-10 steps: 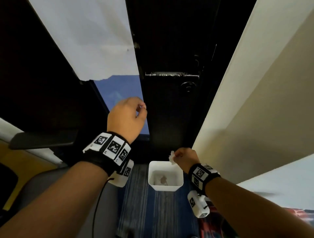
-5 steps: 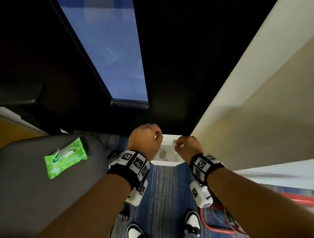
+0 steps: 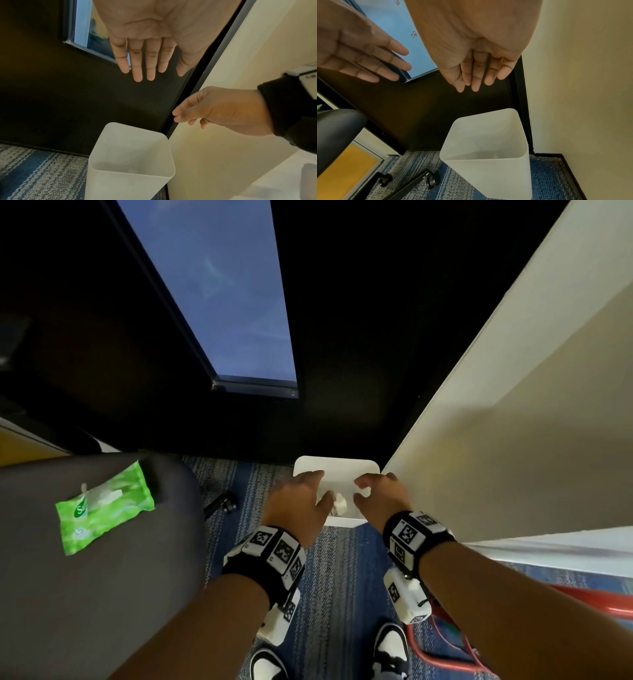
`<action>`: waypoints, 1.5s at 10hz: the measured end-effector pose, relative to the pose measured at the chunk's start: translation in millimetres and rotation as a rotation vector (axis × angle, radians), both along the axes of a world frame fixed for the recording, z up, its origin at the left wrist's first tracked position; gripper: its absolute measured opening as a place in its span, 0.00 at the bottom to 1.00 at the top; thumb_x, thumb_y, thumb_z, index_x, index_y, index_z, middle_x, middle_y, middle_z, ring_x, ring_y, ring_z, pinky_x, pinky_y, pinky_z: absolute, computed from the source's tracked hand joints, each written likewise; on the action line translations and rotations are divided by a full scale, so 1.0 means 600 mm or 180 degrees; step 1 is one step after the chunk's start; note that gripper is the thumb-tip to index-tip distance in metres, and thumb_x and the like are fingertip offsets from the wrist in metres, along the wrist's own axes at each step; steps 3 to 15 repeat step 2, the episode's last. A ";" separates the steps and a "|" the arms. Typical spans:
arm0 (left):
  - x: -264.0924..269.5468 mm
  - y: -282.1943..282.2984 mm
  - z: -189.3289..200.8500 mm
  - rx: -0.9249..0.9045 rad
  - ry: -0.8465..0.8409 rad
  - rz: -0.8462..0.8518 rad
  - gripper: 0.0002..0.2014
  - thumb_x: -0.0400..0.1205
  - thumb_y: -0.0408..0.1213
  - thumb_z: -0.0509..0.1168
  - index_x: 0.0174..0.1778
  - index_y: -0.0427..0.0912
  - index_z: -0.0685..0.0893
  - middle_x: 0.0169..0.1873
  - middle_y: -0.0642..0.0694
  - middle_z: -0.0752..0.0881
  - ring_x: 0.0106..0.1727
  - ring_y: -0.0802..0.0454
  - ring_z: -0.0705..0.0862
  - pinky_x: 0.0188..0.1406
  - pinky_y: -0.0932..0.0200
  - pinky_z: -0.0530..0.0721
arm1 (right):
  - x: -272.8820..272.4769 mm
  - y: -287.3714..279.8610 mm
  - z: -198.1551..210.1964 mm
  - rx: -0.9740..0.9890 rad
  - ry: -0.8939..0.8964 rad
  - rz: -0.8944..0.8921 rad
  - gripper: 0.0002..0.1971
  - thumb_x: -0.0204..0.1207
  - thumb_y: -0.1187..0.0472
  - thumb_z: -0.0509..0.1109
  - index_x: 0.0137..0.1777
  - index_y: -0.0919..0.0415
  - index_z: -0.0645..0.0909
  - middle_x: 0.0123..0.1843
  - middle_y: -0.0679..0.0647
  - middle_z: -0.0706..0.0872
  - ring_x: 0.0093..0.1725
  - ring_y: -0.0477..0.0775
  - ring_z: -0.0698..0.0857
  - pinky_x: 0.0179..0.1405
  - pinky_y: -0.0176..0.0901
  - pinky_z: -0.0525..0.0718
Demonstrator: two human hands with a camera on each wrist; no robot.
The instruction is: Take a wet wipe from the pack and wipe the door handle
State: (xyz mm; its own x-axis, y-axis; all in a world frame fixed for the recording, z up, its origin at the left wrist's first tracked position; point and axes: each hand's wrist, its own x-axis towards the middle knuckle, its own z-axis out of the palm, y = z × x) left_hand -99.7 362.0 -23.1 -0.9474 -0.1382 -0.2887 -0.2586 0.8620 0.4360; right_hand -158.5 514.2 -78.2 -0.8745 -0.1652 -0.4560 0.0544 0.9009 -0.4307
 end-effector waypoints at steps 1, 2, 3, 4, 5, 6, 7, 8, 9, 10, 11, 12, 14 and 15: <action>0.000 -0.006 0.012 -0.0005 -0.0036 0.0046 0.25 0.82 0.49 0.60 0.75 0.46 0.71 0.69 0.45 0.81 0.67 0.46 0.78 0.64 0.50 0.79 | 0.005 0.002 0.014 0.0003 -0.0074 0.0023 0.18 0.78 0.53 0.67 0.67 0.50 0.81 0.62 0.59 0.81 0.59 0.58 0.82 0.60 0.46 0.79; 0.001 -0.013 0.024 -0.0087 0.0014 0.0009 0.25 0.82 0.50 0.59 0.75 0.47 0.70 0.69 0.46 0.80 0.68 0.46 0.78 0.64 0.50 0.78 | 0.009 0.005 0.025 -0.0044 -0.0084 -0.0023 0.18 0.78 0.52 0.66 0.68 0.50 0.80 0.63 0.59 0.81 0.57 0.59 0.83 0.59 0.46 0.80; 0.001 -0.013 0.024 -0.0087 0.0014 0.0009 0.25 0.82 0.50 0.59 0.75 0.47 0.70 0.69 0.46 0.80 0.68 0.46 0.78 0.64 0.50 0.78 | 0.009 0.005 0.025 -0.0044 -0.0084 -0.0023 0.18 0.78 0.52 0.66 0.68 0.50 0.80 0.63 0.59 0.81 0.57 0.59 0.83 0.59 0.46 0.80; 0.001 -0.013 0.024 -0.0087 0.0014 0.0009 0.25 0.82 0.50 0.59 0.75 0.47 0.70 0.69 0.46 0.80 0.68 0.46 0.78 0.64 0.50 0.78 | 0.009 0.005 0.025 -0.0044 -0.0084 -0.0023 0.18 0.78 0.52 0.66 0.68 0.50 0.80 0.63 0.59 0.81 0.57 0.59 0.83 0.59 0.46 0.80; 0.001 -0.013 0.024 -0.0087 0.0014 0.0009 0.25 0.82 0.50 0.59 0.75 0.47 0.70 0.69 0.46 0.80 0.68 0.46 0.78 0.64 0.50 0.78 | 0.009 0.005 0.025 -0.0044 -0.0084 -0.0023 0.18 0.78 0.52 0.66 0.68 0.50 0.80 0.63 0.59 0.81 0.57 0.59 0.83 0.59 0.46 0.80; 0.001 -0.013 0.024 -0.0087 0.0014 0.0009 0.25 0.82 0.50 0.59 0.75 0.47 0.70 0.69 0.46 0.80 0.68 0.46 0.78 0.64 0.50 0.78 | 0.009 0.005 0.025 -0.0044 -0.0084 -0.0023 0.18 0.78 0.52 0.66 0.68 0.50 0.80 0.63 0.59 0.81 0.57 0.59 0.83 0.59 0.46 0.80; 0.001 -0.013 0.024 -0.0087 0.0014 0.0009 0.25 0.82 0.50 0.59 0.75 0.47 0.70 0.69 0.46 0.80 0.68 0.46 0.78 0.64 0.50 0.78 | 0.009 0.005 0.025 -0.0044 -0.0084 -0.0023 0.18 0.78 0.52 0.66 0.68 0.50 0.80 0.63 0.59 0.81 0.57 0.59 0.83 0.59 0.46 0.80; 0.001 -0.013 0.024 -0.0087 0.0014 0.0009 0.25 0.82 0.50 0.59 0.75 0.47 0.70 0.69 0.46 0.80 0.68 0.46 0.78 0.64 0.50 0.78 | 0.009 0.005 0.025 -0.0044 -0.0084 -0.0023 0.18 0.78 0.52 0.66 0.68 0.50 0.80 0.63 0.59 0.81 0.57 0.59 0.83 0.59 0.46 0.80; 0.001 -0.013 0.024 -0.0087 0.0014 0.0009 0.25 0.82 0.50 0.59 0.75 0.47 0.70 0.69 0.46 0.80 0.68 0.46 0.78 0.64 0.50 0.78 | 0.009 0.005 0.025 -0.0044 -0.0084 -0.0023 0.18 0.78 0.52 0.66 0.68 0.50 0.80 0.63 0.59 0.81 0.57 0.59 0.83 0.59 0.46 0.80; 0.001 -0.013 0.024 -0.0087 0.0014 0.0009 0.25 0.82 0.50 0.59 0.75 0.47 0.70 0.69 0.46 0.80 0.68 0.46 0.78 0.64 0.50 0.78 | 0.009 0.005 0.025 -0.0044 -0.0084 -0.0023 0.18 0.78 0.52 0.66 0.68 0.50 0.80 0.63 0.59 0.81 0.57 0.59 0.83 0.59 0.46 0.80; 0.001 -0.013 0.024 -0.0087 0.0014 0.0009 0.25 0.82 0.50 0.59 0.75 0.47 0.70 0.69 0.46 0.80 0.68 0.46 0.78 0.64 0.50 0.78 | 0.009 0.005 0.025 -0.0044 -0.0084 -0.0023 0.18 0.78 0.52 0.66 0.68 0.50 0.80 0.63 0.59 0.81 0.57 0.59 0.83 0.59 0.46 0.80; 0.001 -0.013 0.024 -0.0087 0.0014 0.0009 0.25 0.82 0.50 0.59 0.75 0.47 0.70 0.69 0.46 0.80 0.68 0.46 0.78 0.64 0.50 0.78 | 0.009 0.005 0.025 -0.0044 -0.0084 -0.0023 0.18 0.78 0.52 0.66 0.68 0.50 0.80 0.63 0.59 0.81 0.57 0.59 0.83 0.59 0.46 0.80; 0.001 -0.013 0.024 -0.0087 0.0014 0.0009 0.25 0.82 0.50 0.59 0.75 0.47 0.70 0.69 0.46 0.80 0.68 0.46 0.78 0.64 0.50 0.78 | 0.009 0.005 0.025 -0.0044 -0.0084 -0.0023 0.18 0.78 0.52 0.66 0.68 0.50 0.80 0.63 0.59 0.81 0.57 0.59 0.83 0.59 0.46 0.80; 0.001 -0.013 0.024 -0.0087 0.0014 0.0009 0.25 0.82 0.50 0.59 0.75 0.47 0.70 0.69 0.46 0.80 0.68 0.46 0.78 0.64 0.50 0.78 | 0.009 0.005 0.025 -0.0044 -0.0084 -0.0023 0.18 0.78 0.52 0.66 0.68 0.50 0.80 0.63 0.59 0.81 0.57 0.59 0.83 0.59 0.46 0.80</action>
